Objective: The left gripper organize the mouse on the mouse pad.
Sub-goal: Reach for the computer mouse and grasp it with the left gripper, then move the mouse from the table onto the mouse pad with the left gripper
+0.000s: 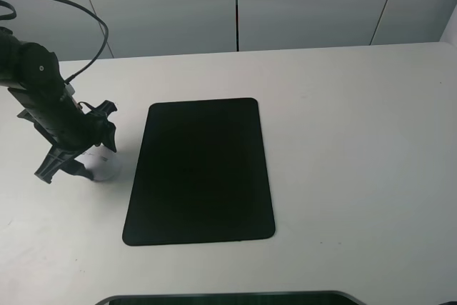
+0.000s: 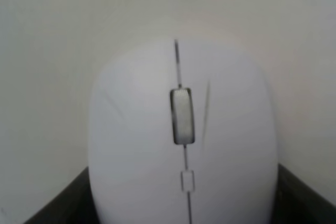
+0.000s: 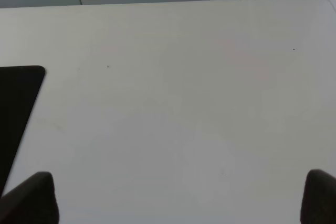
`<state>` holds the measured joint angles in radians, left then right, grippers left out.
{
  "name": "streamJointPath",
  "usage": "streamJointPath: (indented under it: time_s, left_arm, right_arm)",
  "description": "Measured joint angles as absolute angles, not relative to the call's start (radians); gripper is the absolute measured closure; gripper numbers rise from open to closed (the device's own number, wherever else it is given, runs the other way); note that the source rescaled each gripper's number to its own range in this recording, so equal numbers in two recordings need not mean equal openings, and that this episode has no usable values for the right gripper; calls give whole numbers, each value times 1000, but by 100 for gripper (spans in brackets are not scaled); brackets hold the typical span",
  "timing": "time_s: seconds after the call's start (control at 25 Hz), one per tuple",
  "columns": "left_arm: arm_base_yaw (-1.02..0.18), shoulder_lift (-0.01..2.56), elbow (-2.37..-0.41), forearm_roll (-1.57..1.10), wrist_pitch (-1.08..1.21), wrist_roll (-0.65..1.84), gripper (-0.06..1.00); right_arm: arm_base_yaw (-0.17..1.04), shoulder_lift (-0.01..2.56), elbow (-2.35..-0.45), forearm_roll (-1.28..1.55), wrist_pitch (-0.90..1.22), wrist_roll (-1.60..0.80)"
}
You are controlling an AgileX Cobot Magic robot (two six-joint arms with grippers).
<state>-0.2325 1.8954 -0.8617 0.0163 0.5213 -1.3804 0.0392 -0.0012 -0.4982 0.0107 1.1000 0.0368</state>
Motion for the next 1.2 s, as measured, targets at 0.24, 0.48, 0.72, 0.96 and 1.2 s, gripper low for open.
streamJointPath:
  time_s: [0.24, 0.48, 0.72, 0.96, 1.2]
  left_arm:
    - [-232, 1897, -898, 8, 557, -1224, 92]
    - [-233, 1897, -1004, 20, 642, -978, 92]
    - [-237, 1897, -1078, 23, 714, -741, 92]
    - [-265, 1897, -1119, 23, 736, -534, 92]
    - [-311, 1897, -1154, 17, 740, -405, 92]
  right_arm:
    - [39, -1, -498, 11, 1100, 37]
    - [39, -1, -498, 11, 1100, 37]
    - [39, -1, -498, 11, 1100, 37]
    - [39, -1, -498, 11, 1100, 37]
    - [39, -1, -498, 11, 1100, 37]
